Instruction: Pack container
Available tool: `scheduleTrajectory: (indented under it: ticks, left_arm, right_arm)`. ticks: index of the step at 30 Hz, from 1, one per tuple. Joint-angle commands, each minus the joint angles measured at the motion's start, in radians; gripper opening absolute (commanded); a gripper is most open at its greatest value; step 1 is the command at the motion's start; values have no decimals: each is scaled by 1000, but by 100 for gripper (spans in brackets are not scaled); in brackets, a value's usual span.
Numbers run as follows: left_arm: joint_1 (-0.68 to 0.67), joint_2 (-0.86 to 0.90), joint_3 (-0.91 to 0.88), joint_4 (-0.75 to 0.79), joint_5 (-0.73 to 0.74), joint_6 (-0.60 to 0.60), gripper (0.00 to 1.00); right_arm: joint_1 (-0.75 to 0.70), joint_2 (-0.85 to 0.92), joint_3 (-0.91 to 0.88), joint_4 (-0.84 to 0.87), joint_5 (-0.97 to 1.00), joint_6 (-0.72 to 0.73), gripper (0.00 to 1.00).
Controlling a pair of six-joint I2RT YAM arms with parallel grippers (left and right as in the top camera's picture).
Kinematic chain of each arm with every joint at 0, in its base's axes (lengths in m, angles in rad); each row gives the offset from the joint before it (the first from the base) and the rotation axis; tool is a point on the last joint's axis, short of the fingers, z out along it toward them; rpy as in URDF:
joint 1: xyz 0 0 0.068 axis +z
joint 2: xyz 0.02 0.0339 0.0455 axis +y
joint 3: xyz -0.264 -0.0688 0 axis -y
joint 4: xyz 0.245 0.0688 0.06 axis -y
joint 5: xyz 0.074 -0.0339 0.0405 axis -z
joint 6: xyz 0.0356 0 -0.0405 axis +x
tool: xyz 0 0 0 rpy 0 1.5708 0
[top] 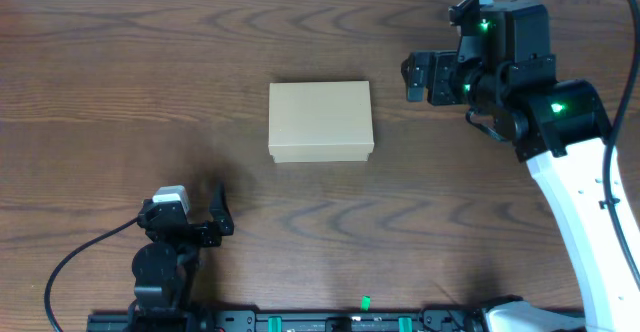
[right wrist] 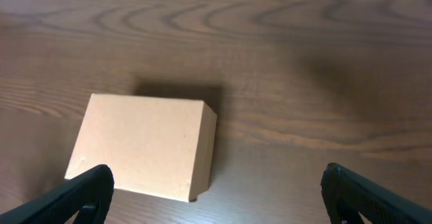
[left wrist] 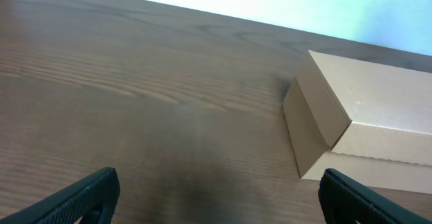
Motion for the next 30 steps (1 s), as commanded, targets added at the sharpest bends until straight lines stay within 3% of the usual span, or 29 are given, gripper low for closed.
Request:
scheduleTrajectory:
  ticks: [1,6,11,17,21,26,30]
  left_arm:
    - [-3,-7,-25,2,-25,-3,95]
    - [-3,-7,-25,2,-26,-4,95]
    - [-3,-7,-25,2,-26,-3,95]
    - [-3,-7,-25,2,-26,-3,95]
    - [-3,-7,-25,2,-25,-3,95]
    - [-3,-7,-25,2,-25,-3,95]
    - [-3,-7,-25,2,-26,-3,95]
  right_arm:
    - [-1,-1,11,-14,10,-1,99]
    - [1,-74,10,9,174,-5,99]
    - [6,-279,-55,158,332,-61,99]
    - [5,-555,-247,158,293,-80,99]
    - [-19,-855,-498,169,222,-92,99]
    - [-85,-1238,-748,195,25,-285,99]
    - [-130,-1419,-862,184,-36,-309,99]
